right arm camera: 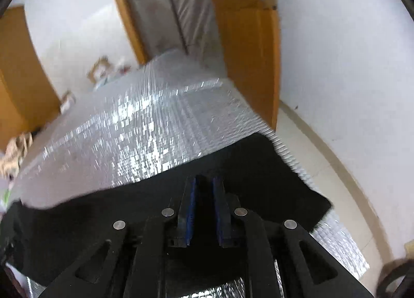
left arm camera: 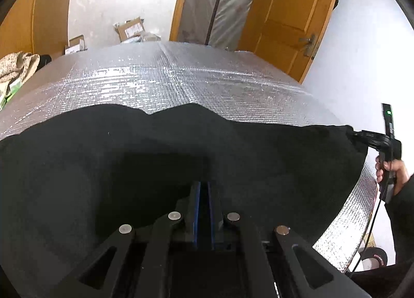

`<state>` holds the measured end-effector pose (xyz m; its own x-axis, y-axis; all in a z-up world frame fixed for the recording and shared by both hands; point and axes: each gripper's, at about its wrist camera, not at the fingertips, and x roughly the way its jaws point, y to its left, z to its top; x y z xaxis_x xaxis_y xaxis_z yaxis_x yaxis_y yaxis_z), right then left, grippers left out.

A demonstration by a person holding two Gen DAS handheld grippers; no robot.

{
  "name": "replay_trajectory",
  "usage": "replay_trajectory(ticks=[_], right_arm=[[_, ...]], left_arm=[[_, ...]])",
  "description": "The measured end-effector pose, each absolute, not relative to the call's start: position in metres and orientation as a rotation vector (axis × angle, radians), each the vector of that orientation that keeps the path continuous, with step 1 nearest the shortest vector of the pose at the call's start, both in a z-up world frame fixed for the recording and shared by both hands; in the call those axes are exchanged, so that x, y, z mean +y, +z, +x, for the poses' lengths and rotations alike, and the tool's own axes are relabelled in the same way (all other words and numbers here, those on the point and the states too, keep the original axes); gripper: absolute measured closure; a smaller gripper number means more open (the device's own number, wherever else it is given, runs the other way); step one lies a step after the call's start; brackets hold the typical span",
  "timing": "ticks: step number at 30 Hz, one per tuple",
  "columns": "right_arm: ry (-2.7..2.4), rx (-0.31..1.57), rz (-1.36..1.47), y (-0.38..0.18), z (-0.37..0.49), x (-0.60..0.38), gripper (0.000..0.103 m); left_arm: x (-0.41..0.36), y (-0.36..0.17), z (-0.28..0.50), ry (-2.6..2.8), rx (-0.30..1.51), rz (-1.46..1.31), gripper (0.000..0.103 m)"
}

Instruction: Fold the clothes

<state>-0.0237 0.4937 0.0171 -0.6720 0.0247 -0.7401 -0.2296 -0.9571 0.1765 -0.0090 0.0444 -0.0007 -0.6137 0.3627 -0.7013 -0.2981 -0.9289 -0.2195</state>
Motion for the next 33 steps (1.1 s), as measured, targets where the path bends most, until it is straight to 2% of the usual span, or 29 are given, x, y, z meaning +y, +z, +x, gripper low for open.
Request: replay_trajectory(ticks=[2,17,23,25,29,33], right_arm=[[2.71,0.374,-1.209,0.014,-0.033,0.498,0.089],[2.56,0.615,-0.94,0.032,0.027,0.549,0.085],[2.543,0.576,-1.061,0.007,0.044,0.536,0.088],[2.476,0.637,-1.01,0.004,0.055,0.55,0.088],[2.439,0.652,-0.918,0.019,0.068,0.553,0.085],[2.583,0.592,-0.879,0.036,0.068,0.518,0.083]], left_arm=[[0.045,-0.002,-0.009,2.53,-0.112,-1.125,0.098],[0.044,-0.004,-0.007,2.537,-0.121,-1.122,0.098],[0.044,-0.004,-0.007,2.538,-0.123,-1.121,0.098],[0.044,-0.004,-0.006,2.54,-0.124,-1.12,0.098],[0.045,-0.004,-0.007,2.541,-0.124,-1.12,0.098],[0.046,-0.003,-0.006,2.543,-0.117,-1.122,0.098]])
